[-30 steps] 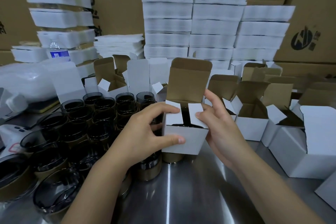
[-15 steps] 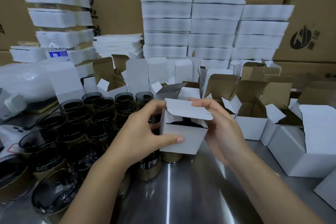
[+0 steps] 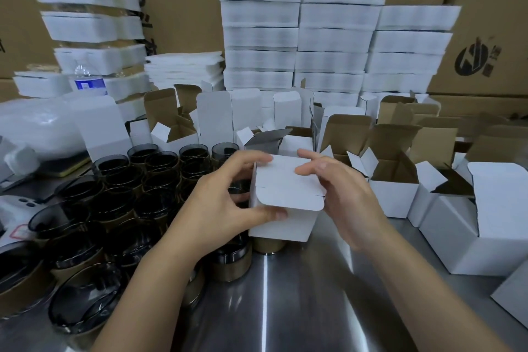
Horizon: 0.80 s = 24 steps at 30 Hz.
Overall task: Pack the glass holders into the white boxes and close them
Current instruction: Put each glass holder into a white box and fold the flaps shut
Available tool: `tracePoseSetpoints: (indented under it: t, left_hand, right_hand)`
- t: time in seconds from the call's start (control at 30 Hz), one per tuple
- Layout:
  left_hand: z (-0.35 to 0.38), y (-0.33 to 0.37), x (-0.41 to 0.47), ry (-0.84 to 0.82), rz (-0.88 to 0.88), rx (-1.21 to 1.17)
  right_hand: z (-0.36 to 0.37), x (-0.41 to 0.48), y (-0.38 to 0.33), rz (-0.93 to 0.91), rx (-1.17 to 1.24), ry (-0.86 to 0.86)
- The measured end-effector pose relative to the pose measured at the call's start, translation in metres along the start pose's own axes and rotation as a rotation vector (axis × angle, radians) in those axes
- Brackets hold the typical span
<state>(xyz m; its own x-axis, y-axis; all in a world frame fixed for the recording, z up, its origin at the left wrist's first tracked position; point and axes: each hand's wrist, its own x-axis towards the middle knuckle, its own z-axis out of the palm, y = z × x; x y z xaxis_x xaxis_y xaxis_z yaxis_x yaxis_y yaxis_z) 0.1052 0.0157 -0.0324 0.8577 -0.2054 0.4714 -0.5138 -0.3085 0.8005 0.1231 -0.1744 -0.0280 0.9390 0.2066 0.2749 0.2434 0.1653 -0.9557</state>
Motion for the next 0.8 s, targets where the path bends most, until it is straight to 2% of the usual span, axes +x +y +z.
tracePoseSetpoints:
  t: [0.07, 0.23, 0.43, 0.8]
  left_hand:
    - [0.001, 0.000, 0.000, -0.001, -0.014, 0.000]
    - [0.001, 0.002, -0.001, 0.001, -0.013, -0.005]
    - [0.000, -0.001, 0.000, 0.004, -0.039, -0.003]
    - [-0.002, -0.003, 0.000, -0.035, -0.051, 0.011]
  right_hand:
    - [-0.007, 0.000, -0.002, -0.038, -0.158, -0.050]
    - [-0.015, -0.002, -0.001, -0.040, -0.301, -0.222]
    - [-0.016, 0.000, 0.004, -0.098, -0.368, -0.210]
    - [-0.010, -0.002, 0.004, -0.138, -0.338, -0.139]
